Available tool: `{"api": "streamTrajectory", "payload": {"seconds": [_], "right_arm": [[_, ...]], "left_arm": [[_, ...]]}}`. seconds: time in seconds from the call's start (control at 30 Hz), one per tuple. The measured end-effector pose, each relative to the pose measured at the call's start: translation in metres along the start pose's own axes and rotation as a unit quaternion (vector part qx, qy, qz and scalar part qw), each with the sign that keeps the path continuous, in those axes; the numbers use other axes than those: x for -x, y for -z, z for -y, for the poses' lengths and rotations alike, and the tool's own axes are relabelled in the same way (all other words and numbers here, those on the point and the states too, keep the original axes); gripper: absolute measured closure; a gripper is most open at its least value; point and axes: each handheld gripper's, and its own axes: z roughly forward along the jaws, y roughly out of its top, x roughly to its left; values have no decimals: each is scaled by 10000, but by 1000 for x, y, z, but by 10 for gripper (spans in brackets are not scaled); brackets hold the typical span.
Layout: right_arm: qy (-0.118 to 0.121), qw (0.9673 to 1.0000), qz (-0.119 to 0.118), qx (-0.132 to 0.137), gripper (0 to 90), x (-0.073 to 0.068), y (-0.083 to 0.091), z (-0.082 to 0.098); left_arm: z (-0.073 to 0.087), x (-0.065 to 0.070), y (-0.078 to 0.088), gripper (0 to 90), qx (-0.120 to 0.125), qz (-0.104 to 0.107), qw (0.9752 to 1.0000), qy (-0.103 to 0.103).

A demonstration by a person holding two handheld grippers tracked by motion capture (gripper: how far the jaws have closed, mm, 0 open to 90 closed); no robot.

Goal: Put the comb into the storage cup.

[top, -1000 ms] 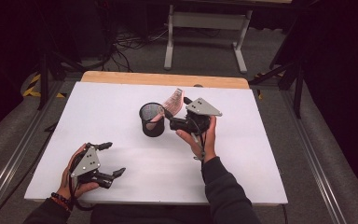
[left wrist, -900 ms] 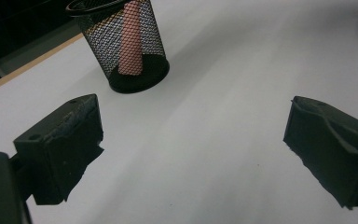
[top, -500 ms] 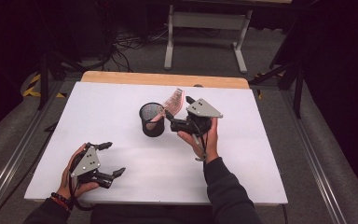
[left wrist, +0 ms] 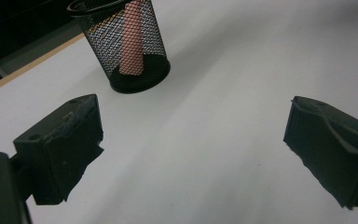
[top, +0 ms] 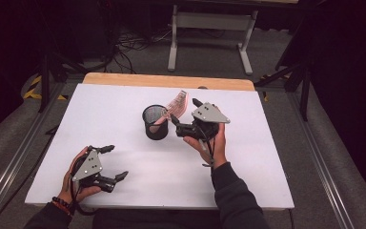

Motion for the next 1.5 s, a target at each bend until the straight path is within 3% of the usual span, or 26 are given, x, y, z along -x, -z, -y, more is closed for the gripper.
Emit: {"api": "streamTrajectory", "payload": {"seconds": [0.53, 1.0, 1.5], "right_arm": [[135, 9997, 135, 141, 142, 1, 16, 6], [362, 9991, 31, 217, 133, -7, 30, 11], [642, 9979, -58, 110, 128, -11, 38, 18]], "left_arm": [[0, 0, 0, 52, -19, 6, 10000, -5], [0, 0, -1, 52, -30, -3, 10000, -11], [0, 0, -1, 52, -46, 4, 10000, -7]]}}
